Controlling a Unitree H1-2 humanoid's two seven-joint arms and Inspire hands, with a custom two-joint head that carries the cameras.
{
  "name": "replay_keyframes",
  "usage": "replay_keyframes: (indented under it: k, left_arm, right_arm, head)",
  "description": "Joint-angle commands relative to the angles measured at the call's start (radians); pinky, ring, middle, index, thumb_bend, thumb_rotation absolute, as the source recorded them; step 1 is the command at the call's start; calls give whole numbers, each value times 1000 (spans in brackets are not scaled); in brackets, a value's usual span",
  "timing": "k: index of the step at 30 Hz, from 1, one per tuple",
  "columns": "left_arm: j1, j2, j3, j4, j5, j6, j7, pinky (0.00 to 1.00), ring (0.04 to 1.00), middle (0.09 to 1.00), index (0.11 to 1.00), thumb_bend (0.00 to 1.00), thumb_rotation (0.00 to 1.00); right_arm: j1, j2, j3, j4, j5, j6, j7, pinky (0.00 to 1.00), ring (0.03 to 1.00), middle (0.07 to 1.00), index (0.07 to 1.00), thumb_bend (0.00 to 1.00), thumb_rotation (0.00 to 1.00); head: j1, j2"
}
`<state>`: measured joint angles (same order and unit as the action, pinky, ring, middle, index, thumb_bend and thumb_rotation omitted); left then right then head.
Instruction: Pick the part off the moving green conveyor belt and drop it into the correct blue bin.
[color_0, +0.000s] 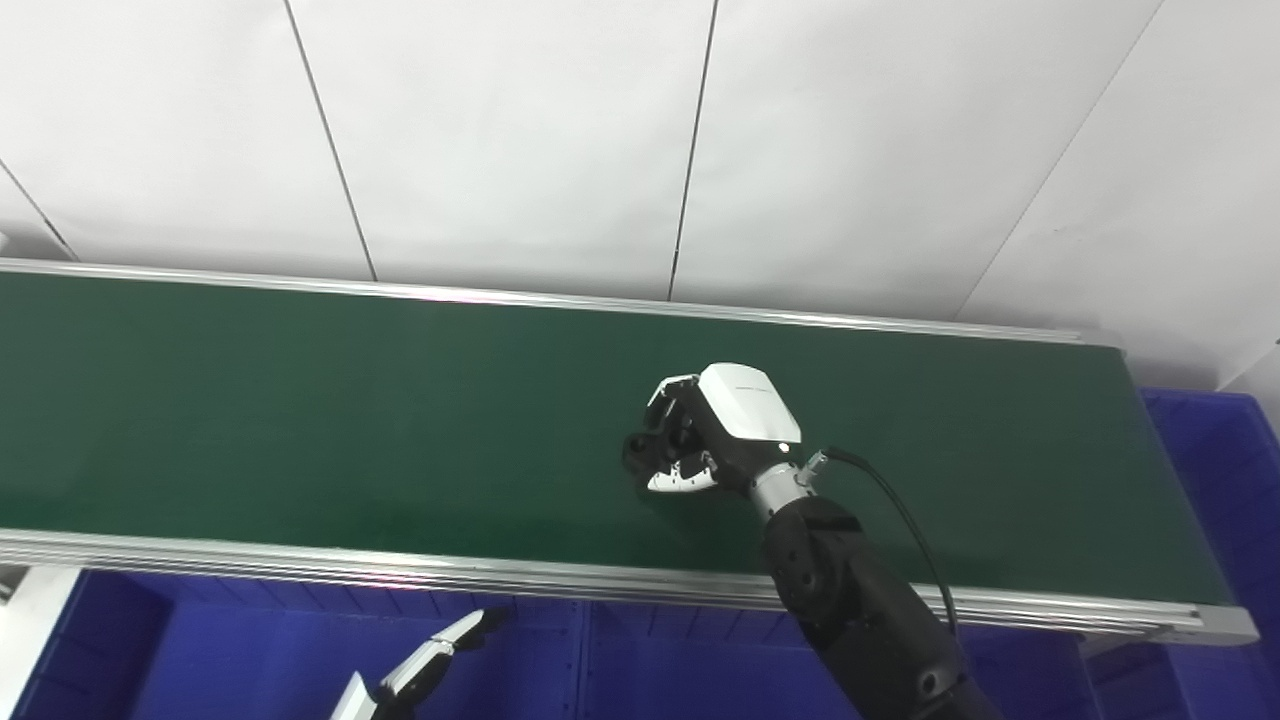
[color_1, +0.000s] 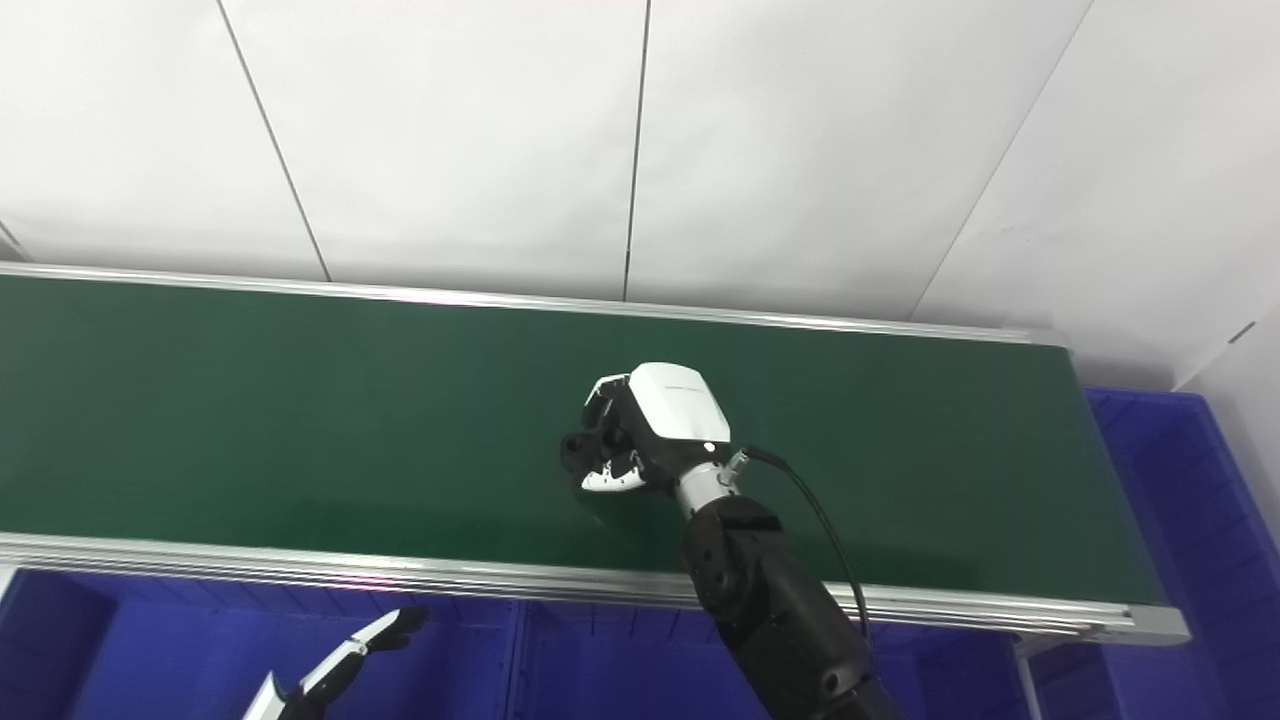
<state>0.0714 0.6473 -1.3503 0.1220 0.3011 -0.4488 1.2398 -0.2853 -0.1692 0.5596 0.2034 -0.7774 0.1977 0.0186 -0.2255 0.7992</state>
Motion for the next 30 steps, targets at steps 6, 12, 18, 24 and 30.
replay_keyframes:
  k: [6,12,18,24,30]
  left_arm:
    - [-2,21,8,-10,13,-21,30,778,837,872,869,875,367]
    - [-2,31,-3,-24,6,-21,30,764,832,868,864,878,373]
    - [5,37,0,-35,13,-21,30,774,833,867,862,885,368]
    - [12,44,-2,-45,23,-21,30,786,846,879,871,862,366]
    - [12,53,-11,-74,3,-21,30,802,862,893,881,850,369]
  right_arm:
    - [108,16,-23,-208,22,39,90,334,376,480,554,509,0]
    - [189,20,-65,-426,9,64,135,212,396,505,490,516,0]
    - [279,24,-94,-568,22,62,168,185,257,475,486,526,0]
    - [395,23,-92,-681,17,59,187,173,239,471,484,527,0]
    - [537,17,-71,-721,-3,33,178,192,262,474,484,527,0]
  head:
    - [-1,5]
    - [0,12]
    - [2,24]
    - [4,48]
    - [-2,78]
